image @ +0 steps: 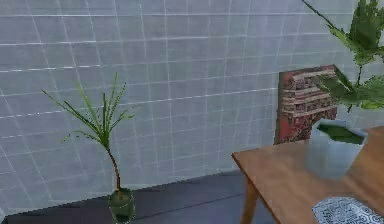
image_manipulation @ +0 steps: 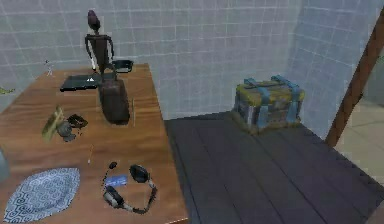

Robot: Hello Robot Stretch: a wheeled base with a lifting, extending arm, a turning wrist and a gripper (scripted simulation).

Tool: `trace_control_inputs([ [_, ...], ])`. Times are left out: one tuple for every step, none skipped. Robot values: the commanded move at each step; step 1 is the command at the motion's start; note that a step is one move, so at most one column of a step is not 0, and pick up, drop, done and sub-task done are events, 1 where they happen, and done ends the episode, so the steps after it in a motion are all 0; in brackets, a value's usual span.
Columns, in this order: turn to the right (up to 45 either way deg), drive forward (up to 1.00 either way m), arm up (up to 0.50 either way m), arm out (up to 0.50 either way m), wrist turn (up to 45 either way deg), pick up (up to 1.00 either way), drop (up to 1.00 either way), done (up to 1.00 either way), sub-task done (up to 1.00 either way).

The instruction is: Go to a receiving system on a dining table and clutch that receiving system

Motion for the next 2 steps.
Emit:
trace_control_inputs([
  [-27.0, 0.0, 0.0, 0.0, 0.0, 0.0, 0.0, 0.0, 0.0],
  [45.0, 0.0, 0.0, 0.0, 0.0, 0.0, 0.0, 0.0, 0.0],
])
